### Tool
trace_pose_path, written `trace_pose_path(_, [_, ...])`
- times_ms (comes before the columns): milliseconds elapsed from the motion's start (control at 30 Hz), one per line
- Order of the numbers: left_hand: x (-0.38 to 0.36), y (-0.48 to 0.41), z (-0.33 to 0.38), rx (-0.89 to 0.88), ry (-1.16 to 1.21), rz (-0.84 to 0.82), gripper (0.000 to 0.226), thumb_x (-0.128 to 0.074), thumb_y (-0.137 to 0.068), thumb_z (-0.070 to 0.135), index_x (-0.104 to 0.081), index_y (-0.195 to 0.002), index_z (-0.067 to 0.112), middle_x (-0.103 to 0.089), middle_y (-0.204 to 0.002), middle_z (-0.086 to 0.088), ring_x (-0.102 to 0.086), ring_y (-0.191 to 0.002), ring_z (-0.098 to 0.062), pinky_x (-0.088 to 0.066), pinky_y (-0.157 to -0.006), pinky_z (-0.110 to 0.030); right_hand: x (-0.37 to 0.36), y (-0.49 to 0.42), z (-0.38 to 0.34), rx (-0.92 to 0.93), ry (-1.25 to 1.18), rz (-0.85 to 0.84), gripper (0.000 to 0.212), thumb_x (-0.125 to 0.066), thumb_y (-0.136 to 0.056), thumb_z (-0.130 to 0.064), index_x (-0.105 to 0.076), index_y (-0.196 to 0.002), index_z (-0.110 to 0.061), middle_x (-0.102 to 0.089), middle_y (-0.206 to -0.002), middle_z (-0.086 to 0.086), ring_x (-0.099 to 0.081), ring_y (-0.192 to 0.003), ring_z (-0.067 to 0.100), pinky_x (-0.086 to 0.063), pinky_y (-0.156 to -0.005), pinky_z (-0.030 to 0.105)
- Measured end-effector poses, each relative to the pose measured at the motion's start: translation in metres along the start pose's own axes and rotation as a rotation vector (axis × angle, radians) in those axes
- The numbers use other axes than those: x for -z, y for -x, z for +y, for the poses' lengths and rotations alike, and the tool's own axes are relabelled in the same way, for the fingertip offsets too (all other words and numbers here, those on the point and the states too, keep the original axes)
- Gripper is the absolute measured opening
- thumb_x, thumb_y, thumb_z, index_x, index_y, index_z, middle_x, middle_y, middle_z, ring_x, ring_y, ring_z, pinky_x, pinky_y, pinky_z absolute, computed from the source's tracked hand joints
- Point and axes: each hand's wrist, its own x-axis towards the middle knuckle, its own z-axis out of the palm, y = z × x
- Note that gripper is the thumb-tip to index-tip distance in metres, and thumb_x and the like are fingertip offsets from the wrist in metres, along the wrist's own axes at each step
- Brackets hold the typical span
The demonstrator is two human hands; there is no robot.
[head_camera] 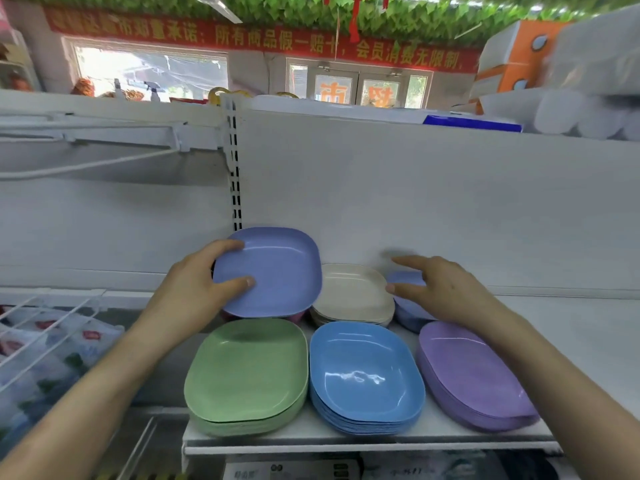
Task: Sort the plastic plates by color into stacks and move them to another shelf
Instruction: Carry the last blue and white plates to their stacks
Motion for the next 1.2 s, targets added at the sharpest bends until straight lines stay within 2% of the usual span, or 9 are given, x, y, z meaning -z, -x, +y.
trace_pose_path(67, [-0.010, -0.005, 0.008, -0.025, 0.000, -0.031, 0.056, -0.078, -0.086, 0.035, -0.057, -0.138, 0.039, -0.062, -0.131, 0.008, -0.059, -0.115, -0.019, -0.049, -0.095, -0.038, 0.007, 0.012, 0.011, -0.028, -0.041, 0.072, 0.056, -0.066, -0.090, -0.058, -0.055, -0.143, -0.042, -0.065, -0.111, -0.002, -0.060, -0.107, 0.022, -0.043, -0.088, 0.033])
trace_pose_path(133, [-0.021, -0.008, 0.019, -0.062, -0.012, -0.064, 0.056, -0.078, -0.087, 0.033, -0.057, -0.138, 0.037, -0.060, -0.135, 0.011, -0.057, -0.120, -0.017, -0.047, -0.099, -0.037, 0.015, 0.022, 0.025, -0.043, -0.082, 0.141, 0.050, -0.065, -0.092, -0.053, -0.058, -0.139, -0.040, -0.052, -0.083, -0.015, -0.053, -0.083, 0.014, -0.040, -0.078, 0.031])
trace_pose_path(233, [-0.034, -0.017, 0.041, -0.104, -0.055, -0.126, 0.056, -0.077, -0.087, 0.030, -0.057, -0.139, 0.035, -0.059, -0.137, 0.012, -0.056, -0.123, -0.016, -0.045, -0.106, -0.039, 0.024, 0.035, 0.046, -0.064, -0.108, 0.206, 0.044, -0.064, -0.093, -0.049, -0.062, -0.136, -0.038, -0.042, -0.067, -0.013, -0.045, -0.065, 0.004, -0.035, -0.062, 0.030])
trace_pose_path(333, [-0.048, -0.029, 0.063, -0.108, -0.116, -0.184, 0.058, -0.078, -0.087, 0.032, -0.056, -0.140, 0.034, -0.058, -0.141, 0.010, -0.054, -0.127, -0.016, -0.043, -0.109, -0.040, 0.030, 0.044, 0.068, -0.062, -0.154, 0.230, 0.041, -0.062, -0.094, -0.050, -0.063, -0.133, -0.038, -0.044, -0.066, -0.011, -0.048, -0.065, 0.004, -0.036, -0.060, 0.024])
trace_pose_path(567, [-0.099, -0.051, 0.121, -0.075, -0.198, -0.244, 0.063, -0.082, -0.082, 0.032, -0.058, -0.140, 0.028, -0.055, -0.144, 0.002, -0.052, -0.128, -0.019, -0.042, -0.110, -0.037, 0.048, 0.052, 0.126, -0.037, -0.221, 0.227, 0.031, -0.064, -0.095, -0.049, -0.068, -0.123, -0.038, -0.049, -0.060, -0.005, -0.053, -0.063, 0.009, -0.037, -0.057, 0.027])
trace_pose_path(700, [-0.134, -0.053, 0.138, -0.036, -0.197, -0.263, 0.063, -0.084, -0.080, 0.033, -0.059, -0.137, 0.028, -0.056, -0.140, 0.004, -0.054, -0.122, -0.018, -0.044, -0.105, -0.034, 0.056, 0.053, 0.156, -0.025, -0.242, 0.226, 0.027, -0.063, -0.095, -0.050, -0.069, -0.119, -0.041, -0.058, -0.063, 0.000, -0.059, -0.066, 0.011, -0.046, -0.061, 0.030])
trace_pose_path(833, [-0.163, -0.050, 0.150, -0.020, -0.219, -0.281, 0.065, -0.083, -0.080, 0.035, -0.057, -0.140, 0.027, -0.055, -0.140, 0.004, -0.052, -0.119, -0.017, -0.043, -0.098, -0.031, 0.058, 0.052, 0.172, -0.012, -0.272, 0.215, 0.023, -0.063, -0.095, -0.048, -0.070, -0.115, -0.040, -0.059, -0.063, 0.001, -0.059, -0.064, 0.011, -0.046, -0.061, 0.029])
trace_pose_path(1200, [-0.196, -0.051, 0.177, -0.054, -0.477, -0.417, 0.070, -0.075, -0.087, 0.044, -0.050, -0.149, 0.024, -0.048, -0.154, -0.001, -0.046, -0.137, -0.022, -0.040, -0.110, -0.034, 0.054, 0.051, 0.185, 0.003, -0.314, 0.210, 0.021, -0.062, -0.095, -0.046, -0.070, -0.114, -0.040, -0.057, -0.065, 0.006, -0.056, -0.063, 0.011, -0.046, -0.059, 0.028])
